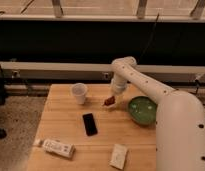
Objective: Place the pepper on the white sponge
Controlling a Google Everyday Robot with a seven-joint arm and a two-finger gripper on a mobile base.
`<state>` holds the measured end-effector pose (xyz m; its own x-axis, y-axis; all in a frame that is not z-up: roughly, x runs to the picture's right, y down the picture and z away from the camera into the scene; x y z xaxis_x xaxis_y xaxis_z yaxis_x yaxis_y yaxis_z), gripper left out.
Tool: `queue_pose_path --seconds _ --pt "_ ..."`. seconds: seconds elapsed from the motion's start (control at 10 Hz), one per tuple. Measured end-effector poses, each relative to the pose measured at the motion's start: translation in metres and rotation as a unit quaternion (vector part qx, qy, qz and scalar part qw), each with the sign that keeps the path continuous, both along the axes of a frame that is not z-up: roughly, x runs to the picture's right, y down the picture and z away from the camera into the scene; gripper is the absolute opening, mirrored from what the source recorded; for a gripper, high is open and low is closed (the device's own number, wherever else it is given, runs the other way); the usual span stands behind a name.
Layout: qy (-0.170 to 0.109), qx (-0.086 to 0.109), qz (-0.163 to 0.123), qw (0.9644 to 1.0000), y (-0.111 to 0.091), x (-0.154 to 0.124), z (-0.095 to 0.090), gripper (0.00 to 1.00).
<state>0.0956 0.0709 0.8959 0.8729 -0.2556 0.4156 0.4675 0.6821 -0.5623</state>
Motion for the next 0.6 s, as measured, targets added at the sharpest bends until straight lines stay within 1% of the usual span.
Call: queue_pose_path --seconds 0.6 --pt "0.001 -0.004 -0.002 1.0000 0.008 0.004 -0.016 0.00"
